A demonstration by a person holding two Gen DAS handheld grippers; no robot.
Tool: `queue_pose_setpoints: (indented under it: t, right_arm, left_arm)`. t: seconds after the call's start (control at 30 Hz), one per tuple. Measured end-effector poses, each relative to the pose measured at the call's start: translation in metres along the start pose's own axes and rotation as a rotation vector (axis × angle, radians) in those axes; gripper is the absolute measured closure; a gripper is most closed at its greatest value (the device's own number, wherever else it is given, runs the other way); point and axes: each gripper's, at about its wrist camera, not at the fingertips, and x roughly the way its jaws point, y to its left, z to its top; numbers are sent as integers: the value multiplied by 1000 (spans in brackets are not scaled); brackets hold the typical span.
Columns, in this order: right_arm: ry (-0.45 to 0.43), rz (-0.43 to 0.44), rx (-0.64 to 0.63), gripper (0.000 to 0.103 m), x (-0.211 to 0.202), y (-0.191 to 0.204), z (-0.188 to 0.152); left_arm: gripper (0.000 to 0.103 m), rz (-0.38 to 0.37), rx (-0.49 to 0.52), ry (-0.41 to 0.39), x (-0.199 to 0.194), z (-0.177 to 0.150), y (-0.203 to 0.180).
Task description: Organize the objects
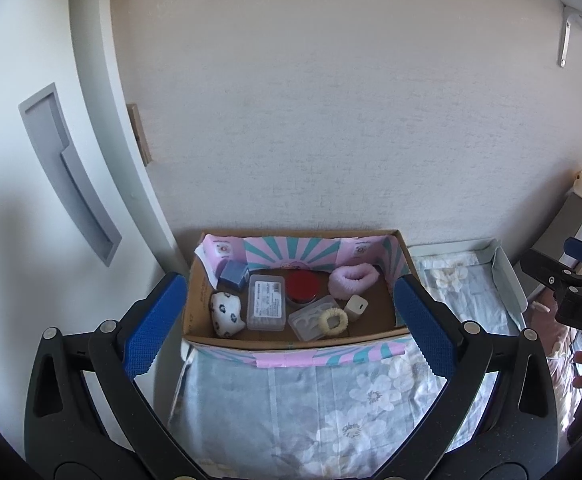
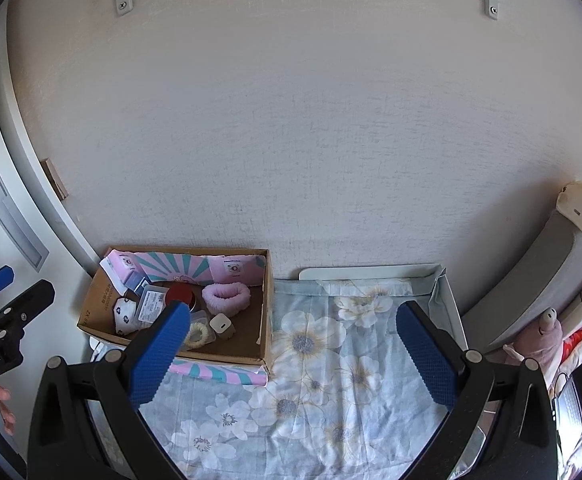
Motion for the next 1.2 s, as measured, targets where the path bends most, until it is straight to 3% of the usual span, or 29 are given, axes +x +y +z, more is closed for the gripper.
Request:
queue_pose_setpoints:
  t: [1.2]
  right_arm:
    - [-3, 10, -9, 0, 2, -3, 4]
  left_arm:
    - [0, 1, -4, 11, 2, 1, 0]
